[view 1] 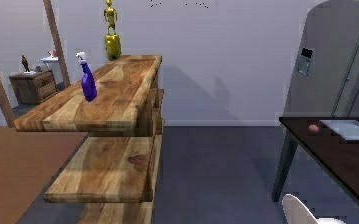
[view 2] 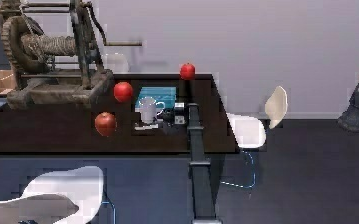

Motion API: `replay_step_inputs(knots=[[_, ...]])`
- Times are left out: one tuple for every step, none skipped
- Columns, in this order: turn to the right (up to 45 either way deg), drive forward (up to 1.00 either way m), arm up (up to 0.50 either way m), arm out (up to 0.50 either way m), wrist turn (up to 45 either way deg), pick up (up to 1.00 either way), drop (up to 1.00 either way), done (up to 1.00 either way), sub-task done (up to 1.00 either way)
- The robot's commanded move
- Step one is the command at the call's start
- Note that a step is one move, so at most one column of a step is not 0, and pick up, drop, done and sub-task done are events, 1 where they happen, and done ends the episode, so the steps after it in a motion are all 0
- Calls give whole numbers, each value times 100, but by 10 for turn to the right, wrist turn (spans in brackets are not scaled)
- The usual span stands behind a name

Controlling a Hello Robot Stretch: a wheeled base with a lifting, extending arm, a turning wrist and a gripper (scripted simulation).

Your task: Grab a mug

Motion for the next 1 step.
replay_step_inputs(knots=[[0,0,0,0,0,0,0,100,0]])
